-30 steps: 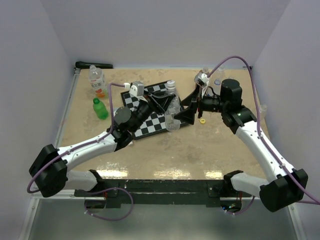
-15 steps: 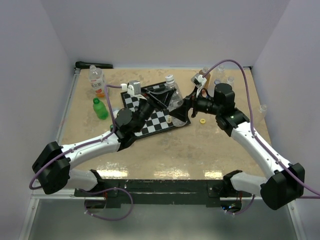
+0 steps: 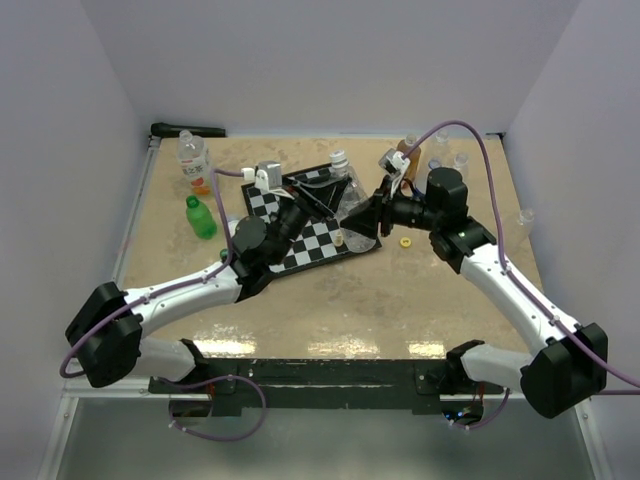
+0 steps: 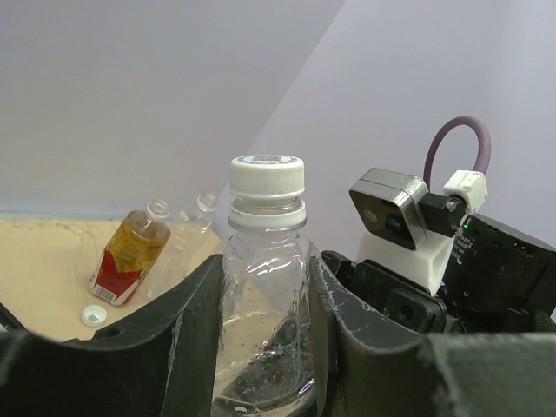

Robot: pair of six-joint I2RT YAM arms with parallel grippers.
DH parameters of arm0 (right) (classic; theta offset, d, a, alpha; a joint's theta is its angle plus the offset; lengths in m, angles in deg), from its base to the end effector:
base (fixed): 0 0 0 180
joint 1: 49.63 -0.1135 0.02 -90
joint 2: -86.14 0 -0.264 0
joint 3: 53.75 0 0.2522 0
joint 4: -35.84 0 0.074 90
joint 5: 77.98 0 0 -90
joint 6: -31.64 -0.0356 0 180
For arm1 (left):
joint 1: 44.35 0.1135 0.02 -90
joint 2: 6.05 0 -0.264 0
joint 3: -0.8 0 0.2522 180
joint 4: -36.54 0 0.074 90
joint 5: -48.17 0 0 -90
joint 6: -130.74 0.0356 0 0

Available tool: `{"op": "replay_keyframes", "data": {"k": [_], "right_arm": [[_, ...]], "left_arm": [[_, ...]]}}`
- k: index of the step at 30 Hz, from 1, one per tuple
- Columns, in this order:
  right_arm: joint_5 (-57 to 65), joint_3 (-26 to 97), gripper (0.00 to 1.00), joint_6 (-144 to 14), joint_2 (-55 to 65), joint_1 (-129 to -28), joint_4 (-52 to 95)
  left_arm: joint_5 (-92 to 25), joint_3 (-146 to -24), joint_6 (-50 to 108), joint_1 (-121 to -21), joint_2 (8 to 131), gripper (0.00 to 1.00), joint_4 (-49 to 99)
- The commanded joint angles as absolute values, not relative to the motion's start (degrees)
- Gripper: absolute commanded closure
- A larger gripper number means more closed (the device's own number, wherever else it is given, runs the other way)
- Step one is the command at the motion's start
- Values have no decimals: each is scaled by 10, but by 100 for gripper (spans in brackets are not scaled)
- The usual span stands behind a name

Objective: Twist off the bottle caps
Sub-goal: Unscrew the bottle cap from the plastic bottle.

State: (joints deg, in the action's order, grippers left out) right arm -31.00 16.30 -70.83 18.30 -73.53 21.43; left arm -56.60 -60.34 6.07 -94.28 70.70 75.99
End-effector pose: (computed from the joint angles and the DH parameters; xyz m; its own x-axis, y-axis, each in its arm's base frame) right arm 0.2372 0.1317 0.3466 -0.3843 0.0024 -0.9232 -0.8428 0.4074 0.3518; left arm 0.2011 -0.2249 0.3464 -0.1216 -0.7100 -0.6937 0.6331 0.4827 -0.6051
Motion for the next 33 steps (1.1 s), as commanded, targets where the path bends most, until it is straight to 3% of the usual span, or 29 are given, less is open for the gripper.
{"op": "replay_keyframes", "data": {"k": [1,5,11,20,23,28,33], "right_arm": [[-313,151,85,-665,208,-733,224],[-330,149,90,-611,224,-720,186],[-394,145,93,-399,246,-693,66],[-400,183,98,-107,174,-676,-155],[-395,206,96,-30,155,-672,-223],[-377,188,88,-4,163,-669,-228],[-375,175,86,18,167,-669,-239]], "left_arm": [[-544,-605,67,-947,663,73,764],[-525,-603,97,-944,599,30,666],[-515,-610,158,-937,462,0,431],[-440,-671,267,-935,414,0,122],[-401,-674,297,-935,401,0,95],[-355,-665,334,-935,380,0,87],[-336,-660,345,-935,392,0,86]]}}
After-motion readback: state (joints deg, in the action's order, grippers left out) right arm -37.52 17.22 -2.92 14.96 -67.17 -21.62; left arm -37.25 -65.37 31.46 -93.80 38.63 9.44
